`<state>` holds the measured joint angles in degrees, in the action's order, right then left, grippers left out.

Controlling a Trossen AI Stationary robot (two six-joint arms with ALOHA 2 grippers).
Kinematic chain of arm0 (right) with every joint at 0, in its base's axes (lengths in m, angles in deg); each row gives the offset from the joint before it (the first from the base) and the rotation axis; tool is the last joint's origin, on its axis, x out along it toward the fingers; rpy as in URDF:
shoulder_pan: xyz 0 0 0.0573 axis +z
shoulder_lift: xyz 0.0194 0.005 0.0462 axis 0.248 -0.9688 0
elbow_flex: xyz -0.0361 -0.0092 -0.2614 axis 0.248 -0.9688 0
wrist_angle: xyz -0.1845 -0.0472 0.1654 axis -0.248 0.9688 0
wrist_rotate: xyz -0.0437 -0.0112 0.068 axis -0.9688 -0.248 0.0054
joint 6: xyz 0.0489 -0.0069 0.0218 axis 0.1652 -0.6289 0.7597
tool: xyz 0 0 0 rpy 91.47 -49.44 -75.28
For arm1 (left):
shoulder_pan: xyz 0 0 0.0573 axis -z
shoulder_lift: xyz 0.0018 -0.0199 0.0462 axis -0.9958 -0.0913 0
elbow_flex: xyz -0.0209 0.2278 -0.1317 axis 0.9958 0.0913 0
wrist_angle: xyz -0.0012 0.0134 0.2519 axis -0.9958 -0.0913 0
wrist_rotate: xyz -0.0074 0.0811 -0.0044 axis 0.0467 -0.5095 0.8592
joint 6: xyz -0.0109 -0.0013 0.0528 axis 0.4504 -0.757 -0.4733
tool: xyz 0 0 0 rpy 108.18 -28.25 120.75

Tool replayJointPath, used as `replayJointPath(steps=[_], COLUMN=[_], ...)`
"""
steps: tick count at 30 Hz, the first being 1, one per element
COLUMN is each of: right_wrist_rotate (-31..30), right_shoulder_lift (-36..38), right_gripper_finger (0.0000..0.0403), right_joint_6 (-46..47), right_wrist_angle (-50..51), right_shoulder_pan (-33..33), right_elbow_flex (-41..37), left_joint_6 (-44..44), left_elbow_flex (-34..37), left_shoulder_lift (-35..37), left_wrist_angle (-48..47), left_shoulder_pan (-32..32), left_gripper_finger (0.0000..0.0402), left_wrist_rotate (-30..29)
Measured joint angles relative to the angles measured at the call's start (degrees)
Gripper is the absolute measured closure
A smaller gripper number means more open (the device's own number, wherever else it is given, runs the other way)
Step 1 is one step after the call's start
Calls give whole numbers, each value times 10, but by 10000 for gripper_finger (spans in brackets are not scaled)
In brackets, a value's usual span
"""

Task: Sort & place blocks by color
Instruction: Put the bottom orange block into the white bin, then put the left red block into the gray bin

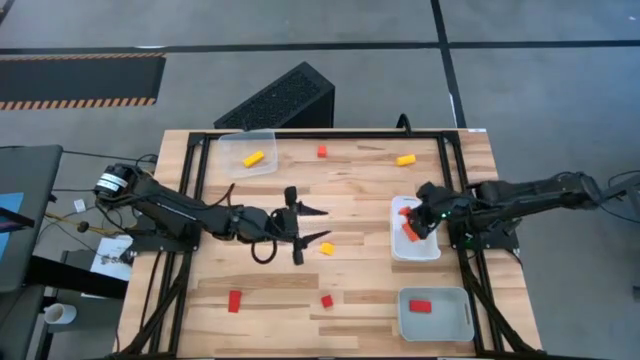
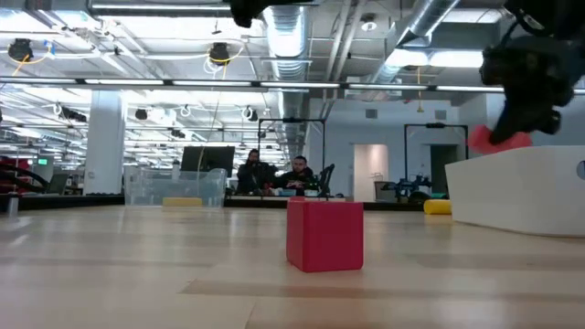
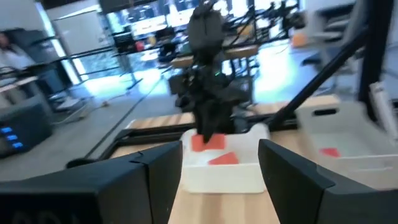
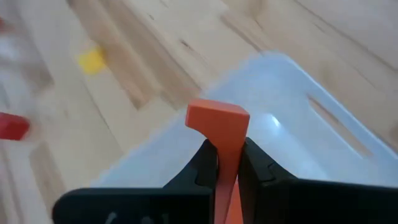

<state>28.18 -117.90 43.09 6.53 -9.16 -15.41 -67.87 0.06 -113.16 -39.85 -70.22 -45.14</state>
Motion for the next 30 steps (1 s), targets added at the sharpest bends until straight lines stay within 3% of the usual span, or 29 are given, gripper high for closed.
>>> replayJointPath(steps=[3, 8, 15, 30], right_wrist_rotate=[-10, -12, -16, -60], right_shoulder_lift=[0, -4, -3, -3], right_gripper_finger=[365, 365, 358, 203], right_joint_6=[31, 42, 42, 10], right_wrist_angle=[34, 56, 66, 50], right_shoulder_pan=[14, 24, 10, 2], right_elbow_flex=[0, 0, 0, 0], left_joint_6=[11, 43, 75, 95], left_elbow_flex=[14, 92, 177, 184], left_shoulder_lift=[0, 0, -1, -1], left_wrist_angle=[34, 181, 313, 303], left_shoulder_pan=[0, -11, -32, -39], left_gripper_finger=[207, 212, 213, 213], left_wrist_rotate=[10, 35, 30, 19])
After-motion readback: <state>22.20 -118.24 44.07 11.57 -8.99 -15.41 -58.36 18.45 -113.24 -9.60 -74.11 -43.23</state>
